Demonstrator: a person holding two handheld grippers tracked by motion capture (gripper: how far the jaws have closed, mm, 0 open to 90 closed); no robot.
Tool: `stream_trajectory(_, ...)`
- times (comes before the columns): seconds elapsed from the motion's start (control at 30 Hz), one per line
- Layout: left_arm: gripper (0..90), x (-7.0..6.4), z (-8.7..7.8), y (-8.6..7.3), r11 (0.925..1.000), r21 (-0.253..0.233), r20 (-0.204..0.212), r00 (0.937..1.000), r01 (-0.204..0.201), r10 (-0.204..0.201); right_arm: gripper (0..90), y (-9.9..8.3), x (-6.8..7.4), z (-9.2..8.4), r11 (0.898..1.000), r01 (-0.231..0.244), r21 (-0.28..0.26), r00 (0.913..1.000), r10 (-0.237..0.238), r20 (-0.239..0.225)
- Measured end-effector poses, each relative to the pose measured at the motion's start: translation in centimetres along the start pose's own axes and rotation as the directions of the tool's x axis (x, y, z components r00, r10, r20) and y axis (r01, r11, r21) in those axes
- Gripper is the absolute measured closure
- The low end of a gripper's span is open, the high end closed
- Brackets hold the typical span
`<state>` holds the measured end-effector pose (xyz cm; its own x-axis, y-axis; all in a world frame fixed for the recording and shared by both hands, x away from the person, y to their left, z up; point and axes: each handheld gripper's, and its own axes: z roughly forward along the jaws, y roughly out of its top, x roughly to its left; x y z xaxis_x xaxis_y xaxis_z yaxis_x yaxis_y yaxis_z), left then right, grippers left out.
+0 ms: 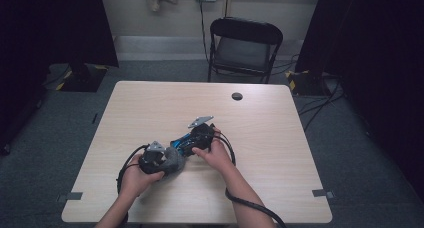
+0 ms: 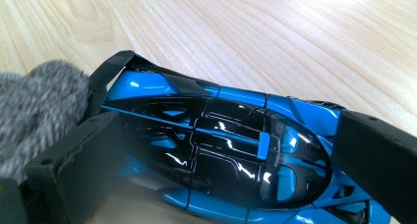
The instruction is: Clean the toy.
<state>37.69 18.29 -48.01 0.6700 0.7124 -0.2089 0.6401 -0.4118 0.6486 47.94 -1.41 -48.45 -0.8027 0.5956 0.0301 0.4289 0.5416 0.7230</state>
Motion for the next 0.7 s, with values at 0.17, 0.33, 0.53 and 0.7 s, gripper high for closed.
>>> stream_trajectory(0.17,66.6,-0.5,-0.3,0.1,0.9998,-0.002,0.039,0.9991,-0.019,0.019,0.0,0.0,0.0,0.0,1.0,0.0,-0.004,1.0,0.0,0.0)
stream_trajectory(0.33,66.6,-0.5,-1.8,0.2,0.9995,-0.024,0.065,0.9977,-0.019,0.021,0.0,0.0,0.0,0.0,1.0,-0.001,-0.002,1.0,0.001,0.0)
stream_trajectory(0.53,66.7,1.3,-4.0,0.9,0.9983,-0.058,0.031,0.9995,-0.002,0.004,0.0,-0.1,0.0,0.0,1.0,-0.001,-0.012,1.0,0.001,-0.001)
stream_trajectory(0.7,66.6,3.4,-5.5,2.1,0.9943,-0.104,-0.014,0.9996,0.025,-0.026,0.0,-0.1,0.0,0.0,1.0,0.002,-0.011,1.0,-0.002,-0.001)
